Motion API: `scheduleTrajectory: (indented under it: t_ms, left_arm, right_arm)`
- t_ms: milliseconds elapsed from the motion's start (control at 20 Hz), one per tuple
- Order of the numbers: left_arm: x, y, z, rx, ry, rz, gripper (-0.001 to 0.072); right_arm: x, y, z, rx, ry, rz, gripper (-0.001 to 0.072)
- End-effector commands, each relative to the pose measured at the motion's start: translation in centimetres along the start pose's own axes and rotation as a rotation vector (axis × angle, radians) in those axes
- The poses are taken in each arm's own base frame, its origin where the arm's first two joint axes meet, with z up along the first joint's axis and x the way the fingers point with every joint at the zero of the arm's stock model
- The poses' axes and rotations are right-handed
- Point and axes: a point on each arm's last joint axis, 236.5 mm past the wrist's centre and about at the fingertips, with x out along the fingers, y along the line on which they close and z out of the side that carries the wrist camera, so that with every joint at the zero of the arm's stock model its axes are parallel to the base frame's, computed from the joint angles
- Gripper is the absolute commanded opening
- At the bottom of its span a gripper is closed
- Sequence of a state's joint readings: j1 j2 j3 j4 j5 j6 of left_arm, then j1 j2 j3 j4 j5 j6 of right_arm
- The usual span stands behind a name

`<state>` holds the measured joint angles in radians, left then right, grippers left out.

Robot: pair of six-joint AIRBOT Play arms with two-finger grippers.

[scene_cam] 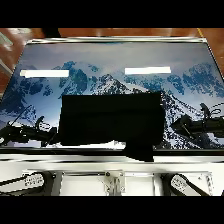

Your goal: Fold the shirts.

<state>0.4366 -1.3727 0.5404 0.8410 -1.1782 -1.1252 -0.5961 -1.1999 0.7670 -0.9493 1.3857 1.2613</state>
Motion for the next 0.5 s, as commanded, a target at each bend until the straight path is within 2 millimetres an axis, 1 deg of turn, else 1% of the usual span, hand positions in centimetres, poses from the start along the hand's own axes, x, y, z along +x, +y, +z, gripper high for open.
scheduleTrajectory:
  t_ms: [0,100,150,200,250,300,400,450]
  left_arm:
    - [0.1,-1.3,-0.9,0.007,0.043,-0.058,0.0036]
    - [-0.1,-1.5,-1.2,0.013,0.053,-0.065,0.0036]
    - [-0.2,-1.6,-1.1,0.019,0.043,-0.063,0.0036]
    - [-0.5,-1.8,-0.9,0.027,0.029,-0.061,0.0036]
    - [-0.7,-2.0,-0.8,0.036,0.019,-0.06,0.0036]
    - [-0.9,-2.2,-0.8,0.044,0.007,-0.061,0.0036]
    - [-1.4,-2.6,-0.6,0.06,-0.015,-0.058,0.0036]
    - [-1.6,-2.8,-0.6,0.061,-0.025,-0.056,0.0036]
  right_arm:
    - [1.4,-0.3,-1.9,0.013,0.057,0.016,0.0535]
    - [3.2,0.8,-5.1,-0.084,0.171,0.052,0.0535]
    - [4.4,0.8,-6.5,-0.118,0.214,0.037,0.0536]
    - [5.7,0.5,-7.0,-0.141,0.221,0.007,0.0536]
    - [6.8,0.3,-6.9,-0.159,0.205,-0.019,0.0536]
    - [7.7,0.2,-6.4,-0.17,0.174,-0.046,0.0536]
    - [8.2,0.1,-5.5,-0.176,0.132,-0.073,0.0536]
    - [8.1,-0.1,-5.4,-0.177,0.131,-0.081,0.0536]
